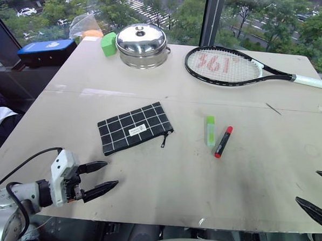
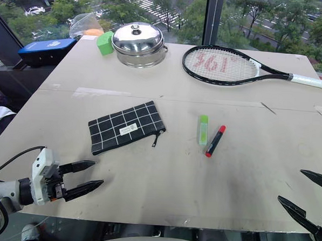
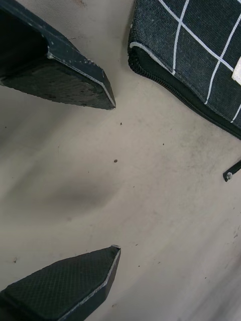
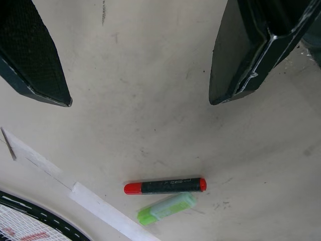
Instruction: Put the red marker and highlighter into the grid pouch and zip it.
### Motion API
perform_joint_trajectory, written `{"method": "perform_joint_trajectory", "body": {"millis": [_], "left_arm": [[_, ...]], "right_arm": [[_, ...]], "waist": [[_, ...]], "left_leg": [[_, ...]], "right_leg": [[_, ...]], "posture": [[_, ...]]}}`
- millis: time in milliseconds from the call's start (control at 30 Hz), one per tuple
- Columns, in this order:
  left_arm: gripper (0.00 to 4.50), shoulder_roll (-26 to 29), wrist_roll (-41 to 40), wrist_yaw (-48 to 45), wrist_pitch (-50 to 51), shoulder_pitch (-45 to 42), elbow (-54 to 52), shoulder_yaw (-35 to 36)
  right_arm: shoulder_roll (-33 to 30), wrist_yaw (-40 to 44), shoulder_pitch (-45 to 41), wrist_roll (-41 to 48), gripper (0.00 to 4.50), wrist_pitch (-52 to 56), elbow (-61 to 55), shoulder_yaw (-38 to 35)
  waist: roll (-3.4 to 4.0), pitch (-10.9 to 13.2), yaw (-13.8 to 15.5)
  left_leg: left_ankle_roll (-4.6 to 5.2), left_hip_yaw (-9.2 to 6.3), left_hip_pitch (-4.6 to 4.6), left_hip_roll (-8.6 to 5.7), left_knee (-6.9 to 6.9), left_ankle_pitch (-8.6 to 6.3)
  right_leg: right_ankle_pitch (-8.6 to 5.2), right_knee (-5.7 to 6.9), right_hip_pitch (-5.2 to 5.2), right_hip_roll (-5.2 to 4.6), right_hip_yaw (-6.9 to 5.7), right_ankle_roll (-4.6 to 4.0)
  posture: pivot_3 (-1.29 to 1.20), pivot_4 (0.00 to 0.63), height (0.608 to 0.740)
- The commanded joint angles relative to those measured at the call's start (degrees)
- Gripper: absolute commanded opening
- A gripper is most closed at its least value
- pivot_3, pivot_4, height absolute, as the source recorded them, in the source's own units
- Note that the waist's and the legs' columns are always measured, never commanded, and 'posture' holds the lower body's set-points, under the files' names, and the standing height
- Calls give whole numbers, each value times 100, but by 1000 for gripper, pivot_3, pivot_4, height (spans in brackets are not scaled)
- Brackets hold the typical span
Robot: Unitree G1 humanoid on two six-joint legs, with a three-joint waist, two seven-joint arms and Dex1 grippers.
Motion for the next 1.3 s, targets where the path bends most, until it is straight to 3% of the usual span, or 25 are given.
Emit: {"method": "perform_joint_trajectory", "body": {"millis": [33,133,233,367,467,633,867,1133,1200,1300], "left_arm": [[4411,-130,-798,546,684,-340,-116,309],[4411,-325,-1989,1459,1917,-939,-125,697],[4411,-174,-1700,1616,1778,-1080,-56,890],[4411,204,-66,963,-212,-925,440,684],[4411,474,1394,491,-2858,-914,1470,385],[4411,578,2457,458,-5476,-1430,2993,-171],[4411,526,3639,1247,-7338,-2491,4440,-998],[4411,297,4598,1907,-8018,-4029,5970,-2172],[3892,249,4580,1819,-8067,-4305,6297,-2429],[2676,189,4566,1766,-8179,-4615,6668,-2729]], "right_arm": [[-8,-219,-207,192,4442,-10,-162,29],[47,-686,-651,416,4442,290,-532,546],[-17,-846,-905,672,4442,501,-863,848],[-225,-770,-980,841,4442,685,-1240,1196],[-370,-775,-1040,950,4442,813,-1448,1431],[-437,-937,-1170,1008,4442,928,-1616,1602],[-421,-1071,-1036,1081,4442,1015,-1805,1473],[-370,-1319,-886,1054,4442,1031,-2016,1427],[-348,-1401,-840,1050,4500,1040,-2086,1428],[-297,-1497,-731,1038,4500,1034,-2195,1426]], "waist": [[0,0,0],[-5,4,0],[-15,-7,-16],[-22,-11,-6],[-24,-18,8],[-27,-20,49],[-33,-42,152],[37,-77,229],[52,-90,237],[66,-98,264]], "left_leg": [[0,0,0,0,0,0],[1,-7,-1,1,2,0],[2,-10,1,-1,4,2],[21,1,2,-8,0,13],[20,7,3,-9,-14,11],[0,9,-1,-12,-19,-4],[17,9,-5,-16,-18,-2],[33,11,8,-18,-4,8],[34,9,13,-17,5,8],[35,10,13,-17,20,8]], "right_leg": [[0,0,0,0,0,0],[0,5,1,-4,-2,0],[1,12,2,-3,-8,1],[14,6,0,10,-9,-25],[8,-9,0,22,-23,-37],[10,-16,-1,-11,-21,-39],[11,-18,2,-22,-20,-37],[9,18,13,2,-68,-30],[-3,22,21,6,-68,-10],[-5,24,29,6,-69,-6]], "posture": [[0,150,740],[0,150,740],[0,150,740],[0,150,740],[0,150,740],[0,150,740],[0,150,740],[0,150,740],[0,150,740],[0,150,740]]}}
